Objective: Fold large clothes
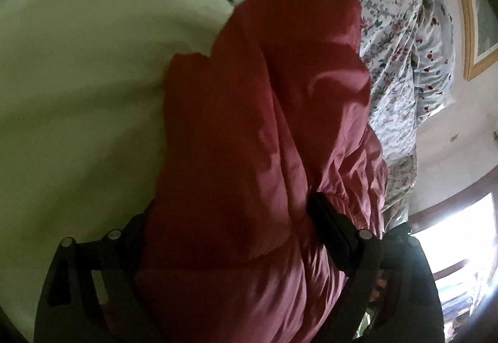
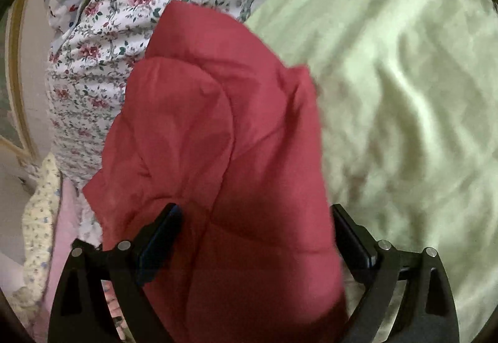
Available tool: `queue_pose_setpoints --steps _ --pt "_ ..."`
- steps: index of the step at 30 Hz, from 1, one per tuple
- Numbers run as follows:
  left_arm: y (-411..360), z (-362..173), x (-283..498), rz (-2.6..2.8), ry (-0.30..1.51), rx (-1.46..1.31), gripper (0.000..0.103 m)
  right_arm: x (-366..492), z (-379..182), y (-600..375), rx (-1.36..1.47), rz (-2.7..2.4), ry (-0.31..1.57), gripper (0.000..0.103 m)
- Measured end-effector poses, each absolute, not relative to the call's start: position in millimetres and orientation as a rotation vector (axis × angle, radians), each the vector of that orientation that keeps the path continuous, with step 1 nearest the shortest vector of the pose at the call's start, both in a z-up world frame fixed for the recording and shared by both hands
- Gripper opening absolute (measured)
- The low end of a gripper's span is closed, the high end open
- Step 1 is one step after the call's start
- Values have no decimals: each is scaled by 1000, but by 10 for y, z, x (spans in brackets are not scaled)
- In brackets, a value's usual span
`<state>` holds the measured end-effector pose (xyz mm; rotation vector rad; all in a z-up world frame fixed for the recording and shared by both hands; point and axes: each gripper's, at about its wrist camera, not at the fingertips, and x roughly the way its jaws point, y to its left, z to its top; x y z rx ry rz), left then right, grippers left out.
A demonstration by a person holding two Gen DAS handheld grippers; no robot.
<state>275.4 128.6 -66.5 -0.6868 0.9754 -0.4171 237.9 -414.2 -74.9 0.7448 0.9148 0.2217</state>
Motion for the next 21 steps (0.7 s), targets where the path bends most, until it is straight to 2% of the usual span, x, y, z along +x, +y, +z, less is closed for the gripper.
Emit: queue_pose_setpoints --steps 3,5,7,9,13,21 --pt "1211 -605 2738 -428 970 -663 77 2380 -728 -4071 732 228 924 79" --pt "1209 -566 2702 -441 965 -663 64 2363 -678 -4034 720 234 927 62" --pt "1202 -494 2648 -454 954 -654 58 2332 -607 -4000 704 239 926 51" --pt "1192 -435 2606 -459 948 -650 55 2311 -553 -3984 695 238 925 46" --pt "1211 -308 2455 -471 928 -651 53 2230 -458 -3956 706 252 913 40" --pt "1364 -133 1791 -506 917 -646 51 1714 -323 -3883 718 319 934 38"
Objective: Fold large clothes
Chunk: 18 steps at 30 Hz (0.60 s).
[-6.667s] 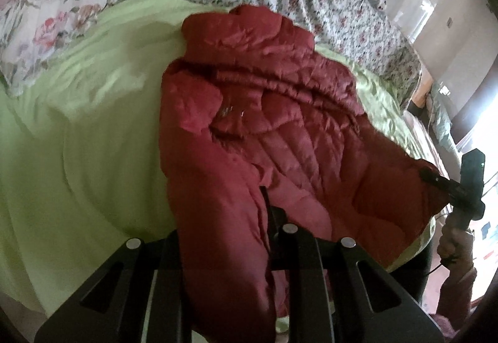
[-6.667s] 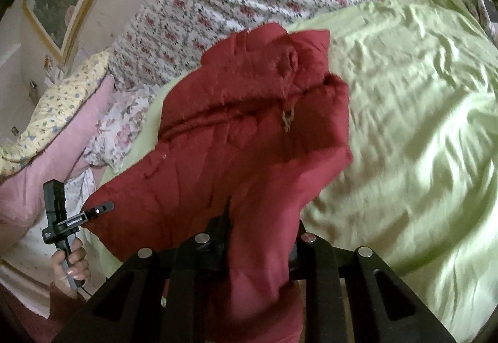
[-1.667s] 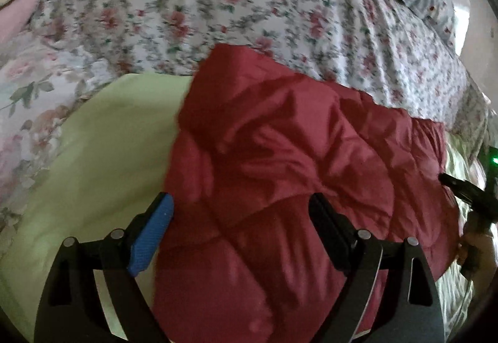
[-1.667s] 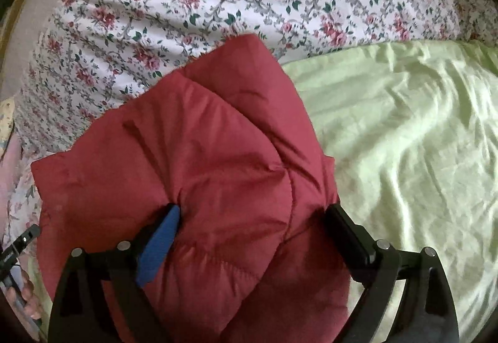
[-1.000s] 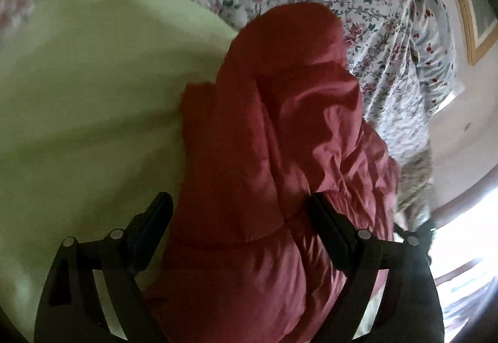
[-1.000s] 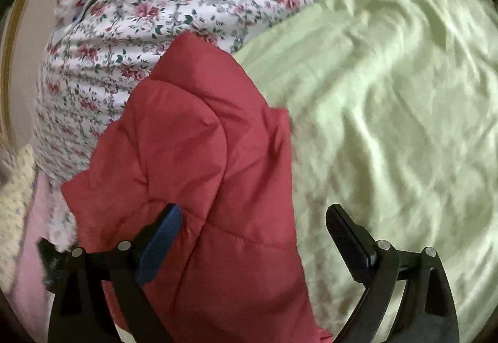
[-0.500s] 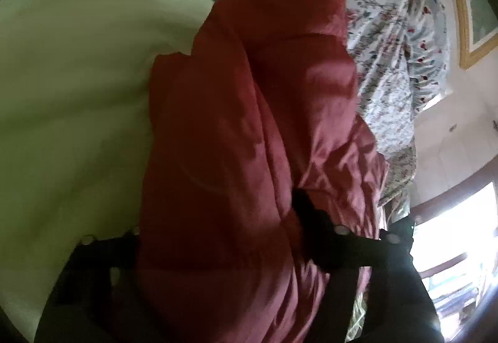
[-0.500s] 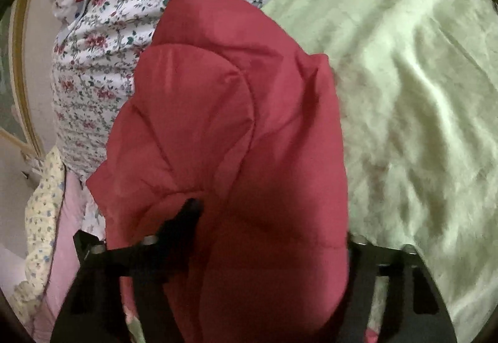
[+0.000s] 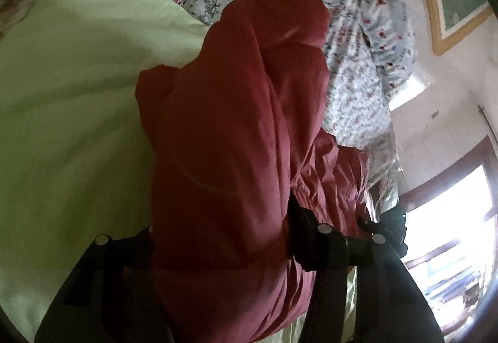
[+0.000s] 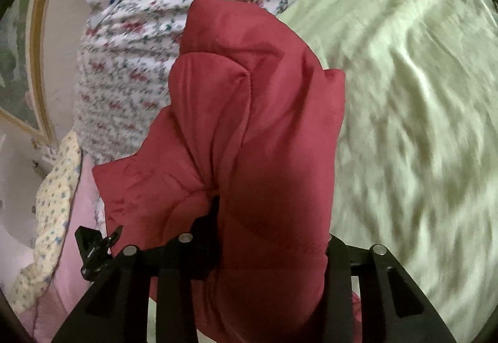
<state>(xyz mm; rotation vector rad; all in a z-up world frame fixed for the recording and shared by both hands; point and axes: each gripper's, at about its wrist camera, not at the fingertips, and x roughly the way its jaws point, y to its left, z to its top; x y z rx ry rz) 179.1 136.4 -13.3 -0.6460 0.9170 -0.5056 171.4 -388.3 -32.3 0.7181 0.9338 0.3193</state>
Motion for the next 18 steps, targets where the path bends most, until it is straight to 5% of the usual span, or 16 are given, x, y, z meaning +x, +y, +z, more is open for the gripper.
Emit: queue_pose_setpoints --steps 18 --pt "1648 -380 452 -472 987 -675 52 459 -428 -3768 717 353 973 41"
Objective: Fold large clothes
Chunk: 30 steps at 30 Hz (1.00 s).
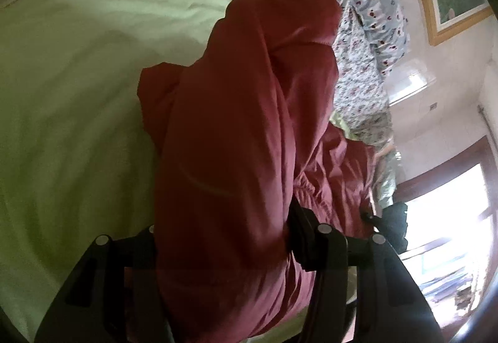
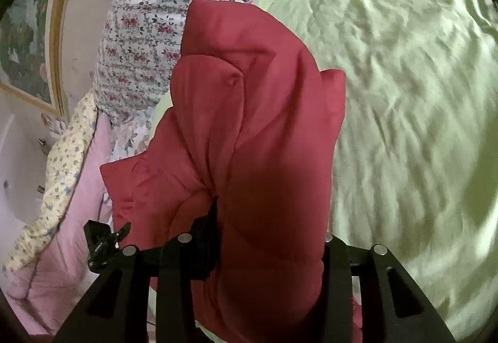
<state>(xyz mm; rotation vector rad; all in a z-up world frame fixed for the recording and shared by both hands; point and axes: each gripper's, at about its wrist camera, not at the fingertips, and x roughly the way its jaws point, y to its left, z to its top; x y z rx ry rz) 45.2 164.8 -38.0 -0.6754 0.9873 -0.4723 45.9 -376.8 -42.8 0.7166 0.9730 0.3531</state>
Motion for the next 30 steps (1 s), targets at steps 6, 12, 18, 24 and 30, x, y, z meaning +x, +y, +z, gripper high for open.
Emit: queue_pose_setpoints --steps 6,12,18,24,30 --pt "1514 -320 495 -315 997 -545 72 456 -471 -3768 693 285 959 57" --pt "1487 -151 391 -184 943 -432 83 415 -347 -3703 556 167 939 79" --pt "1635 9 292 -45 841 -377 84 325 -159 -3692 459 75 868 83" --pt "1393 124 423 -99 843 -323 84 425 -100 -3659 458 76 847 86" --pt "1135 172 696 -96 858 -239 88 624 -20 -3566 424 64 836 90"
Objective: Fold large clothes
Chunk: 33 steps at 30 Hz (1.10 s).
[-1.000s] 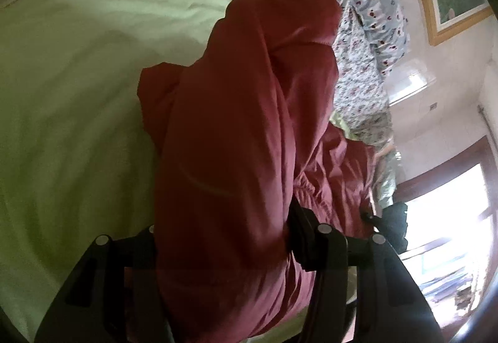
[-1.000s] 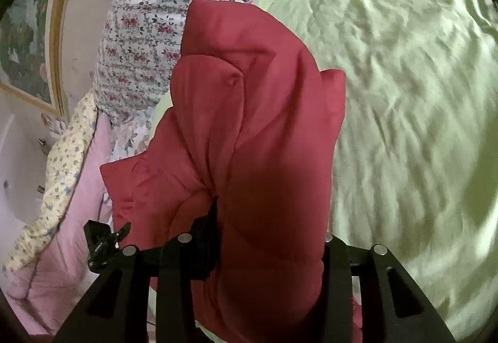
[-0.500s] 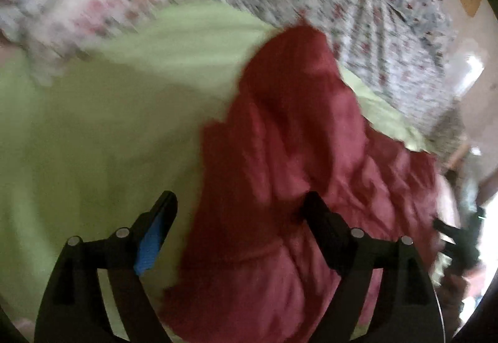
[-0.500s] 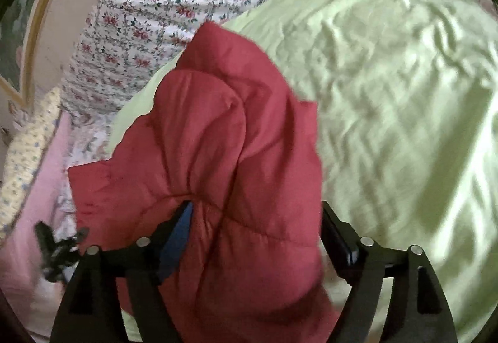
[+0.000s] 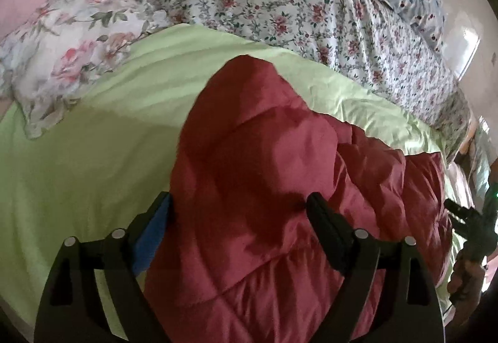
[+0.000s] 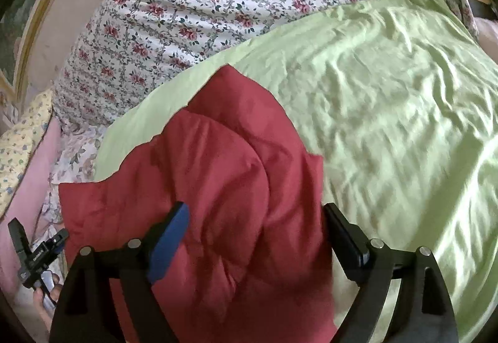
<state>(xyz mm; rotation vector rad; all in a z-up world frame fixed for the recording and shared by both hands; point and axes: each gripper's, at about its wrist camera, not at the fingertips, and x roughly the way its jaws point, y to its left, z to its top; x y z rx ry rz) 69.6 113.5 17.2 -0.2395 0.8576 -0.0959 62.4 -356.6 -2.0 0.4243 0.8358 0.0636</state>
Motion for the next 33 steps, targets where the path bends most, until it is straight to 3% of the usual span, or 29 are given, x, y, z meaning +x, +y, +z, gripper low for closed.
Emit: queue_pose_setpoints --steps 5,6,7,8,9,10,11,14,23,33 --pt "1009 82 860 -105 867 -190 85 880 -42 -3534 408 60 849 93" --pt "995 57 874 -107 869 -184 80 929 -53 -3524 402 63 853 93" --pt "993 26 884 -109 877 -181 65 960 -58 -3505 390 70 851 91" --pt "1001 7 888 -115 883 -181 54 977 -56 -3481 371 72 845 83" --pt "1011 -15 887 -119 885 -182 50 987 -51 -3445 344 67 841 74" --pt "1018 -24 879 -121 884 -180 41 989 -53 -3415 327 64 847 52" --pt "1025 -20 872 -124 883 -180 33 989 -49 -3401 321 64 850 39" --pt "1075 33 848 -145 865 -213 23 921 28 -3350 290 66 816 21" --pt "1101 230 1162 -168 815 -289 18 975 383 -3456 368 73 676 16" --pt "1086 -138 1669 -122 889 -317 18 1416 78 -3552 381 14 729 16"
